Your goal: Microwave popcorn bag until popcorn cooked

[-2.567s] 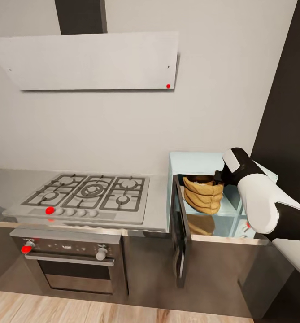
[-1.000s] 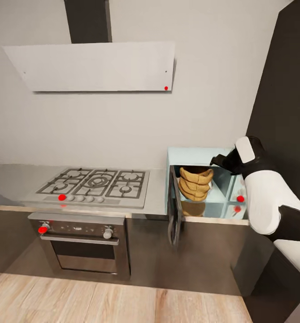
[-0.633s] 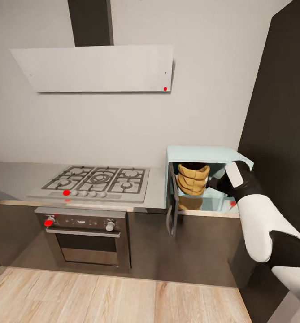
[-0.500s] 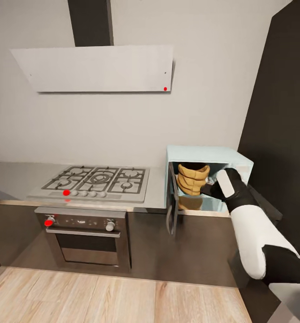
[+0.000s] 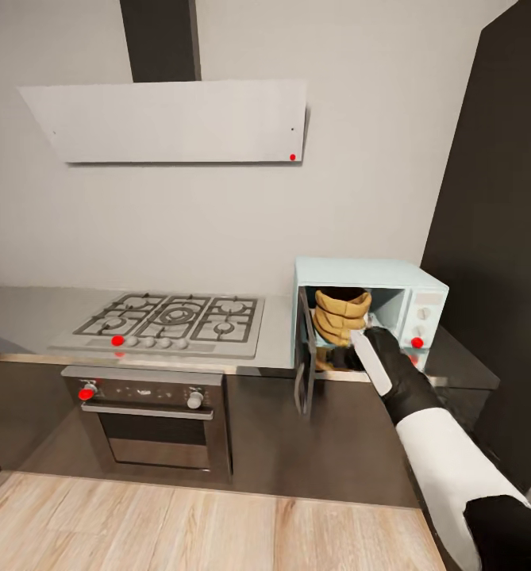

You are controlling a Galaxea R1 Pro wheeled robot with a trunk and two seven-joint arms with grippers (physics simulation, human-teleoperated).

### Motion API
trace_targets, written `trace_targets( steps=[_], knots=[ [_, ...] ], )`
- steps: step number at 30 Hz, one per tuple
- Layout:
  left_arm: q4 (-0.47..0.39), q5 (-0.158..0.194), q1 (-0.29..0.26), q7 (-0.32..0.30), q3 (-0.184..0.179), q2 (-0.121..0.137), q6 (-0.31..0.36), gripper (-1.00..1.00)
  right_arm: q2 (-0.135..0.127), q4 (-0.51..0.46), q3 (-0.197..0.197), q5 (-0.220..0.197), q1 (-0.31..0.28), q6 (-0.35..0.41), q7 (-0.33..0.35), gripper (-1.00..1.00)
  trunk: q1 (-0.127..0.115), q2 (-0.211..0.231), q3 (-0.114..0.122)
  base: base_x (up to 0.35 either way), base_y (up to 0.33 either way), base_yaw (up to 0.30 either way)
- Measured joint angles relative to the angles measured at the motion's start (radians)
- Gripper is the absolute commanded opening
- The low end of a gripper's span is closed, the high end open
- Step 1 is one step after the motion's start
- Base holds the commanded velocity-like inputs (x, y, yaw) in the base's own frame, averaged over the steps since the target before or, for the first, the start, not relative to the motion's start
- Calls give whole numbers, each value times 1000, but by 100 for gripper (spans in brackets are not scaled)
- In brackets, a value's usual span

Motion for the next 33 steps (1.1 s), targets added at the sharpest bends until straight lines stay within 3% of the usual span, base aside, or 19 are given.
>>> trace_targets(
  steps=[3, 5, 6, 8, 10, 12, 14, 25, 33],
  knots=[
    [0, 0, 0, 0, -1, 0, 0, 100, -7, -70, 20, 7, 54, -92, 78, 100, 0, 0, 0, 0, 0, 0],
    [0, 0, 0, 0, -1, 0, 1, 100, -33, -83, 23, 8, 92, -215, 148, 100, 0, 0, 0, 0, 0, 0],
    [0, 0, 0, 0, -1, 0, 1, 100, -39, -78, 23, 7, 101, -300, 172, 100, 0, 0, 0, 0, 0, 0],
    [0, 0, 0, 0, -1, 0, 2, 100, -42, -49, 23, 10, 105, -388, 185, 100, 0, 0, 0, 0, 0, 0],
    [0, 0, 0, 0, -1, 0, 2, 100, -43, -7, 23, 44, 106, -439, 188, 100, 0, 0, 0, 0, 0, 0],
    [0, 0, 0, 0, -1, 0, 2, 100, -42, 70, 22, 121, 107, -623, 190, 100, 0, 0, 0, 0, 0, 0],
    [0, 0, 0, 0, -1, 0, 2, 100, -41, 131, 21, 146, 107, -743, 190, 100, 0, 0, 0, 0, 0, 0],
    [0, -2, 0, 1, 0, 0, -2, 100, -42, 168, 19, 154, 107, -927, 184, 100, 0, 0, 0, 0, 0, 0],
    [0, -2, 0, -1, -1, 1, 3, 100, -42, 171, 19, 145, 107, -953, 185, 100, 0, 0, 0, 136, 0, 0]
  ],
)
